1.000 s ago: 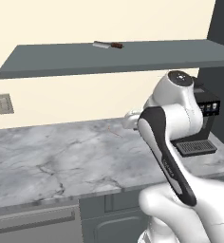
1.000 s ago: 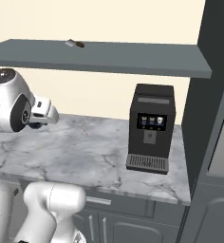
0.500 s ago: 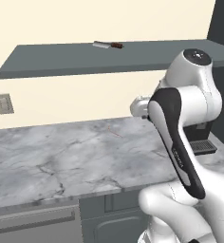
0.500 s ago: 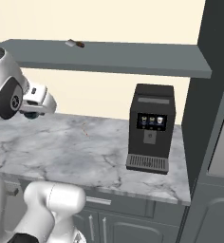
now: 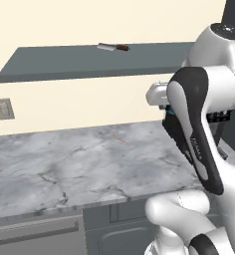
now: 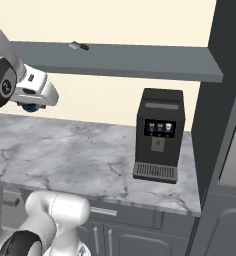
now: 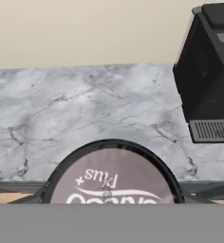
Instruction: Pick the yogurt and cereal from the counter and place them in the cabinets closest to them.
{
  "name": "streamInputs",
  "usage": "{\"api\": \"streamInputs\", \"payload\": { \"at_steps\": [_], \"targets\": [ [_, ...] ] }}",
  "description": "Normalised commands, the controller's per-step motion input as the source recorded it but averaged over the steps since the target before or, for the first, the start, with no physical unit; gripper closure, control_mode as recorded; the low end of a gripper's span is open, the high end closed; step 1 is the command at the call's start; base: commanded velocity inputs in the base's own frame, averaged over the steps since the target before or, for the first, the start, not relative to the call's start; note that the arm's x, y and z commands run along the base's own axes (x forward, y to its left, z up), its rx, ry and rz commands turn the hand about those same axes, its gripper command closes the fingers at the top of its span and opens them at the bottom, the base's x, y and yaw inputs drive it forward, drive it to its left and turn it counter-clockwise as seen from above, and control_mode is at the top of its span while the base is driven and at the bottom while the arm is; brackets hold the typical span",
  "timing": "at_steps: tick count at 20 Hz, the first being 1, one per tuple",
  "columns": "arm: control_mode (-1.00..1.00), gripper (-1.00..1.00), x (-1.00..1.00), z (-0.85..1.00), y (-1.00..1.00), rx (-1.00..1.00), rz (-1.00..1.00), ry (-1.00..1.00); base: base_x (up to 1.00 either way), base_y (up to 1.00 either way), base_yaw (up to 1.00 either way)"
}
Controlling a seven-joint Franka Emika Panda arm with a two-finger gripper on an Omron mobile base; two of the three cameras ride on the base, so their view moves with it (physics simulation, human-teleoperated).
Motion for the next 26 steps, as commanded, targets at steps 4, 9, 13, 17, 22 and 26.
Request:
{"api": "streamInputs", "payload": {
  "at_steps": [4, 9, 13, 17, 22, 26],
  "targets": [
    [-1.0, 1.0, -0.01, 0.42, -0.14, 0.0, -0.02, 0.0, 0.0, 0.0, 0.0],
    [-1.0, 1.0, 0.04, 0.32, -0.13, 0.0, 0.0, 0.0, 0.0, 0.0, 0.0],
    [-1.0, 1.0, 0.13, 0.25, -0.15, 0.0, 0.0, 0.0, 0.0, 0.0, 0.0],
    [-1.0, 1.0, 0.15, 0.25, -0.12, 0.0, 0.0, 0.0, 0.0, 0.0, 0.0],
    [-1.0, 1.0, 0.17, 0.22, -0.1, 0.0, 0.0, 0.0, 0.0, 0.0, 0.0],
    [-1.0, 1.0, 0.31, 0.1, -0.04, 0.0, 0.0, 0.0, 0.0, 0.0, 0.0]
  ]
}}
